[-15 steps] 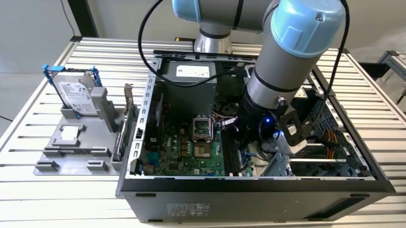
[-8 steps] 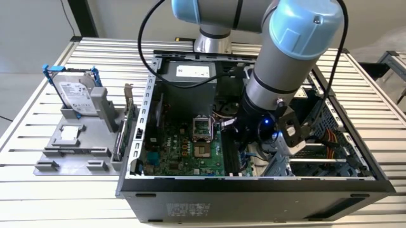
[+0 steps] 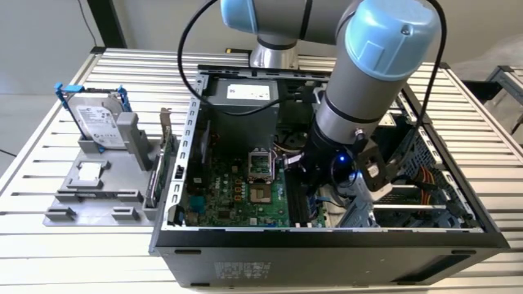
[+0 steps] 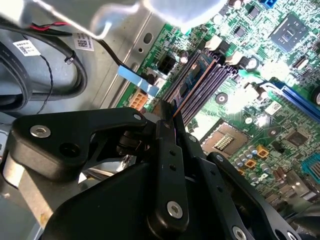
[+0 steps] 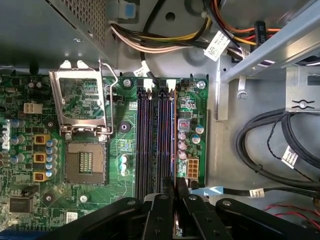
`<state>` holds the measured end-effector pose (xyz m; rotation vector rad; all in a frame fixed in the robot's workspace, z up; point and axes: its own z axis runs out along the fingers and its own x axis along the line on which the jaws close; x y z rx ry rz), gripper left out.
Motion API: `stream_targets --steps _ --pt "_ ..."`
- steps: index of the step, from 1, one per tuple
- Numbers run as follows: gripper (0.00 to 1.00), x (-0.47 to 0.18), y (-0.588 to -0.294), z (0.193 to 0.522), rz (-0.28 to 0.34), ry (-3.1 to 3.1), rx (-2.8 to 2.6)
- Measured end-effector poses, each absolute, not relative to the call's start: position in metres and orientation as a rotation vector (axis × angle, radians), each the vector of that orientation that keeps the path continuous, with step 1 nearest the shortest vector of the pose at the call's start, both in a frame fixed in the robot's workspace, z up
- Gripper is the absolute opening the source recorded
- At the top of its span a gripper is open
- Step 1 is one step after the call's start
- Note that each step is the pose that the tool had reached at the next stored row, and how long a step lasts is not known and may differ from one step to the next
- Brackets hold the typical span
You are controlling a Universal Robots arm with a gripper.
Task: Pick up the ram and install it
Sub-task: 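Insert the ram into the slot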
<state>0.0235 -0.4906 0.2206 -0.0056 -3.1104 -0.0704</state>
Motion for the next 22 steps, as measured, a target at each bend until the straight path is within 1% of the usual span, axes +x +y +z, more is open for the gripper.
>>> stream_targets --steps 22 --pt "0.00 0.0228 -0.4896 0.2148 -0.070 -3.109 -0.029"
